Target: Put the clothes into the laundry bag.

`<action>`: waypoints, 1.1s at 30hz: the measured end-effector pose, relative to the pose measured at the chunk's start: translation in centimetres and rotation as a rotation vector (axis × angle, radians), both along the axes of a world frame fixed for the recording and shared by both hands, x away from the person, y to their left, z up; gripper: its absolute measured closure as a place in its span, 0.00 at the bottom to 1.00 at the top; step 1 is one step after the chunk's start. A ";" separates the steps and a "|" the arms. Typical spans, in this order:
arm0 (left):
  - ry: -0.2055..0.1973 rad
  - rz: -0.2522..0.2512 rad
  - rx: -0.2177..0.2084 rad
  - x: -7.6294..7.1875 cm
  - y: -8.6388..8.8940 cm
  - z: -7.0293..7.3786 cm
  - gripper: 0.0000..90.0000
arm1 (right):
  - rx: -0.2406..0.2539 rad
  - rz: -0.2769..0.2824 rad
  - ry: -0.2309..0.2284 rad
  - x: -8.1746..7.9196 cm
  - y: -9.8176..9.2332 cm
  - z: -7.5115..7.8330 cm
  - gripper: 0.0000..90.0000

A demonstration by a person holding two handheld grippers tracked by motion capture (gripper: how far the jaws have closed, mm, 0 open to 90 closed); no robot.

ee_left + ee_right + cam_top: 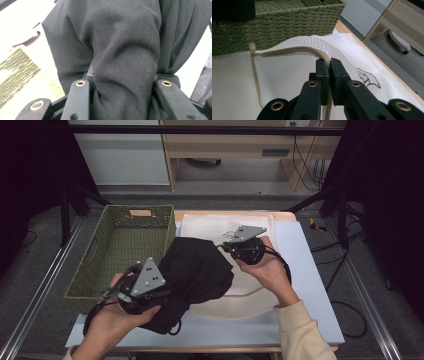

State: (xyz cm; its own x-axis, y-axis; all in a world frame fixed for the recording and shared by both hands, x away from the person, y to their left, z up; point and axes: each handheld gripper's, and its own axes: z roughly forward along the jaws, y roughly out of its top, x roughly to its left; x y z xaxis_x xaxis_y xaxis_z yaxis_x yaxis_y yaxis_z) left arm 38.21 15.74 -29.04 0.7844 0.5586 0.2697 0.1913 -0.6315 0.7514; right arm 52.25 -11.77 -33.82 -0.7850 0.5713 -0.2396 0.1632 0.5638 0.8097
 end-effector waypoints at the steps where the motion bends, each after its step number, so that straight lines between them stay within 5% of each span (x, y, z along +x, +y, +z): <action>1: 0.004 -0.010 0.004 -0.1 -0.5 -0.2 0.69 | 0.001 0.000 -0.001 0.0 0.0 0.0 0.96; 11: 0.047 -0.083 0.034 -0.3 -3.8 -2.5 0.69 | 0.004 -0.001 0.001 0.0 0.0 0.1 0.96; 33: 0.099 -0.142 0.069 0.5 -6.2 -5.4 0.69 | -0.004 -0.001 -0.012 0.0 -0.1 0.4 0.96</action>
State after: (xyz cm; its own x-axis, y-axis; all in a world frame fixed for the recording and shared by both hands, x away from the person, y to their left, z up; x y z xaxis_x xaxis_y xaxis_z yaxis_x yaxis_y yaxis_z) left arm 38.76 9.51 -34.49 0.8787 0.4233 0.2207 0.1677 -0.7066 0.6875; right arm 52.30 -11.89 -33.42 -0.7814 0.5712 -0.2513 0.1540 0.5668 0.8094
